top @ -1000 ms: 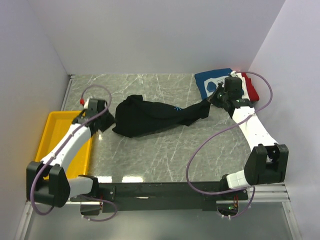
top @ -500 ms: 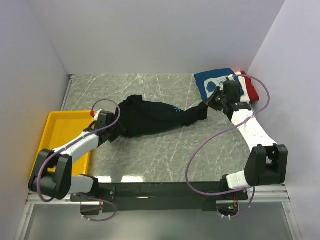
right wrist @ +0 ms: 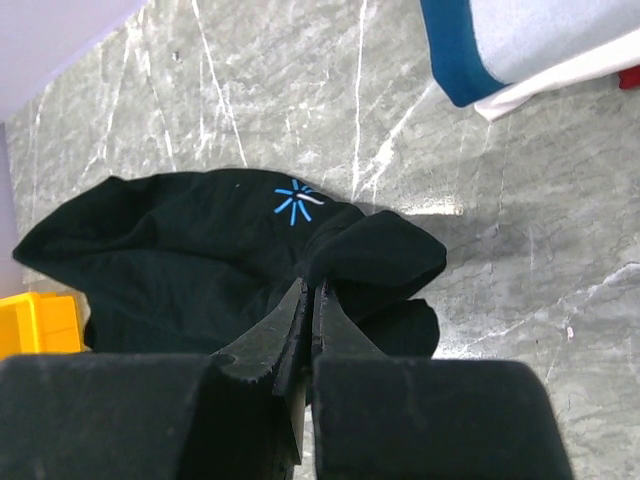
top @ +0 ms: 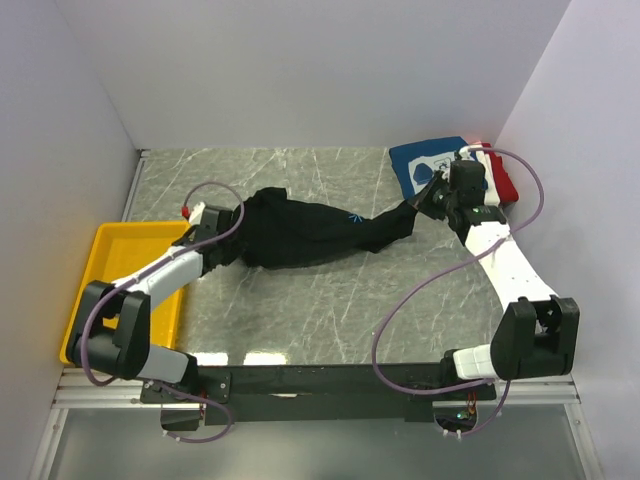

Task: Fold and stack the t-shirts
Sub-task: Flatten the tshirt out

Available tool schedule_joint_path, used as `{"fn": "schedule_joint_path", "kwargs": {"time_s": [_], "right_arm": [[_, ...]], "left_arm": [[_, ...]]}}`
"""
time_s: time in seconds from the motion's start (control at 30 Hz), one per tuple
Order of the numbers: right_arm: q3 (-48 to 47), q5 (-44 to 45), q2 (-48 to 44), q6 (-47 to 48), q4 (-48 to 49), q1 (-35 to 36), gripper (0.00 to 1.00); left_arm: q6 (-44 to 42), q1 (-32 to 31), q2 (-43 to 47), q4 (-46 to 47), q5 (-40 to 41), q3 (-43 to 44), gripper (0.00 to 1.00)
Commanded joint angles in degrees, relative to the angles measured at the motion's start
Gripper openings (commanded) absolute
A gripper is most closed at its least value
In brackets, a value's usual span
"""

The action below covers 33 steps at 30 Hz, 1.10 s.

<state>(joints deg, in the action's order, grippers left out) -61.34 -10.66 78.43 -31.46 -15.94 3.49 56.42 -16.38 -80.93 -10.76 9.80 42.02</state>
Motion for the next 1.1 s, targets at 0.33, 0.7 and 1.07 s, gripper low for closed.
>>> {"fn": "schedule_joint_path", "kwargs": {"time_s": [0.33,0.7,1.07], "right_arm": [[-3.26,1.25,-9.61,2.02,-4.44,-0.06,0.0],[6.05,-0.33,-17.44,3.25,-6.29,-0.06,0.0],[9.04,-1.38,-13.04,2.64,-2.6,0.03,0.0]], "left_arm": [[-5.79,-0.23,17.8,-25.52,4.44,15.19,0.01],[-5.71,-0.23,23.09,-32.57,-6.63,10.9,0.56],[3.76,-0.49,25.29,-27.74,-5.68,-2.45,0.49]]}}
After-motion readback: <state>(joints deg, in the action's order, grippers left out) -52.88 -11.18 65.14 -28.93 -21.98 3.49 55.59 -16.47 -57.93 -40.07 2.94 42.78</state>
